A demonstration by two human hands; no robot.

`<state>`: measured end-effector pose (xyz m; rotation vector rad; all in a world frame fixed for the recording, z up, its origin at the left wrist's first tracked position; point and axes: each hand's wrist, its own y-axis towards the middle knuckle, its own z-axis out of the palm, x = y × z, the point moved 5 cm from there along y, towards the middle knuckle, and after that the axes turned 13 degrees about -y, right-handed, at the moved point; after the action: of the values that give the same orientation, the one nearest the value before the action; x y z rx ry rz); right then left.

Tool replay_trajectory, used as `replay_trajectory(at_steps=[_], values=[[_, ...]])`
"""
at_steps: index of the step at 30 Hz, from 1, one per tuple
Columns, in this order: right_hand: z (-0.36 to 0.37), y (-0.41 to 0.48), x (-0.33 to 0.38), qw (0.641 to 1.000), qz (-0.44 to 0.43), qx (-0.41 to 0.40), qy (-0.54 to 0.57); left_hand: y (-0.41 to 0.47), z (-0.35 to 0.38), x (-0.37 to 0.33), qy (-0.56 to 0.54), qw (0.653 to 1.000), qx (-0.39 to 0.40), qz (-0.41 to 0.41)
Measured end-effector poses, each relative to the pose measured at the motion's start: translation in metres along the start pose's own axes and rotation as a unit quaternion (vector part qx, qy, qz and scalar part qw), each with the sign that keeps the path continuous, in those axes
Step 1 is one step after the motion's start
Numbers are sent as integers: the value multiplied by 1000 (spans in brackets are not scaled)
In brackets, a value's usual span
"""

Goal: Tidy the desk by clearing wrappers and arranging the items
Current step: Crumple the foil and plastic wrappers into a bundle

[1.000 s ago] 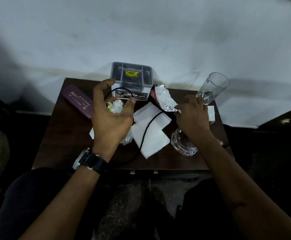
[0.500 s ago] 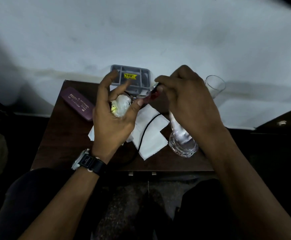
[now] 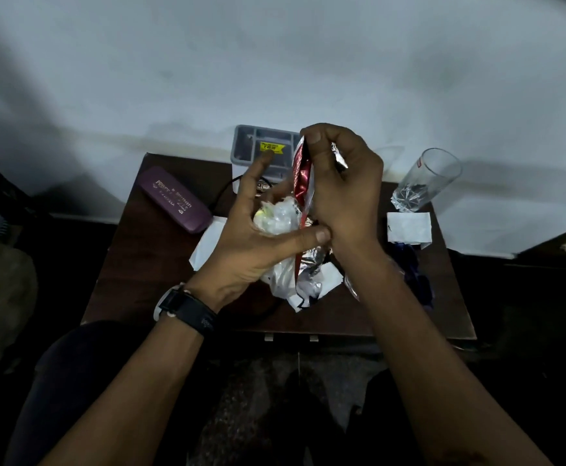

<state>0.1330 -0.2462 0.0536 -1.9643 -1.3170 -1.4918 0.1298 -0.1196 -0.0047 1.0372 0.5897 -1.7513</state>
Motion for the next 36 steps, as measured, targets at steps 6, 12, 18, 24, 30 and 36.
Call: replay_trajectory(at_steps=[6,12,18,24,30,36], values=[[-25,-10,4,998,-58,-32,-16,6,-22,-8,84,991,-101,37],[-15,-66,-18,995,-58,69,45,8,-37,-7,-136,952,-271,45],[13,-100,-30,993,-58,74,78,-1,-19,-7,-299,939,-172,-14],[3,-86,-29,998,-53,40,2,-11,-1,-12,-286,955,-64,-46],[-8,-87,-35,982,-76,71,-159,-8,-5,-2,1,996,-82,44],[-24,-84,-54,946,-94,227,-212,-7,-3,-6,323,930,-68,159]])
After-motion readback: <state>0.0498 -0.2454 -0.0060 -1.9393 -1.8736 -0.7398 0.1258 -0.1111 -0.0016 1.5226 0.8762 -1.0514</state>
